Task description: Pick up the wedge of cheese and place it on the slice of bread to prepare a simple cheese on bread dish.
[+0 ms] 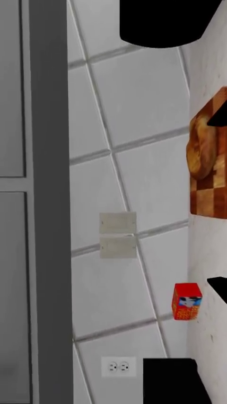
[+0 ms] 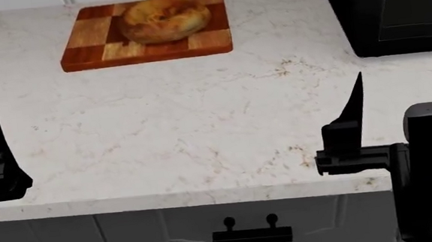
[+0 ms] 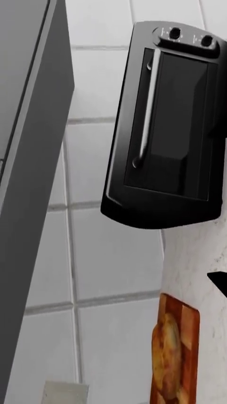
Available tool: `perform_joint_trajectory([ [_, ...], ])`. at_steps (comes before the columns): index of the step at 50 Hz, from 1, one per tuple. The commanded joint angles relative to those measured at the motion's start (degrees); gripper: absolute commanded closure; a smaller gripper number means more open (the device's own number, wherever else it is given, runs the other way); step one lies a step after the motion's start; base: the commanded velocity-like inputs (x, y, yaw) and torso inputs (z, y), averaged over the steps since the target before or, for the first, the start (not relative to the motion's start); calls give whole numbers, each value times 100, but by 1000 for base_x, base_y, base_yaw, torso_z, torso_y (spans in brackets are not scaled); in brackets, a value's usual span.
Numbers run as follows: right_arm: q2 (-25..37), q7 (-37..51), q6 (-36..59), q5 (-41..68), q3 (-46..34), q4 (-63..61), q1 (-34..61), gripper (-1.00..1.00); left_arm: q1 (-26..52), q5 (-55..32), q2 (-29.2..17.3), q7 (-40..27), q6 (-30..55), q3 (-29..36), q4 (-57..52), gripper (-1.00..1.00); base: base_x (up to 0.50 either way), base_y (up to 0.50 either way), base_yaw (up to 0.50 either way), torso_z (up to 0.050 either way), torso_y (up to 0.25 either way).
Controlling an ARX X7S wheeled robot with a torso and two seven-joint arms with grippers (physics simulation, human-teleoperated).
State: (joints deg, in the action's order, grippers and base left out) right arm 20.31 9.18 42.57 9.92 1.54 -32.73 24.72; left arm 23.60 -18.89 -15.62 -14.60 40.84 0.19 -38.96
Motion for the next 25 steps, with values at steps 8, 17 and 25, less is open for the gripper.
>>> perform_joint_trajectory([
  [8, 27, -19, -66, 69, 35, 4, -80, -100, 68, -59, -23, -16, 19, 88, 8, -100, 175, 42, 0, 0, 0],
  [17, 37, -8, -170, 52, 14, 43, -140, -100, 41, -35, -20, -23, -73, 154, 68, -100, 177, 26, 0, 0, 0],
  [25, 29, 7, -223, 76, 49, 50, -213, -100, 38, -35, -27, -38, -94, 199, 91, -100, 206, 94, 0, 0, 0],
])
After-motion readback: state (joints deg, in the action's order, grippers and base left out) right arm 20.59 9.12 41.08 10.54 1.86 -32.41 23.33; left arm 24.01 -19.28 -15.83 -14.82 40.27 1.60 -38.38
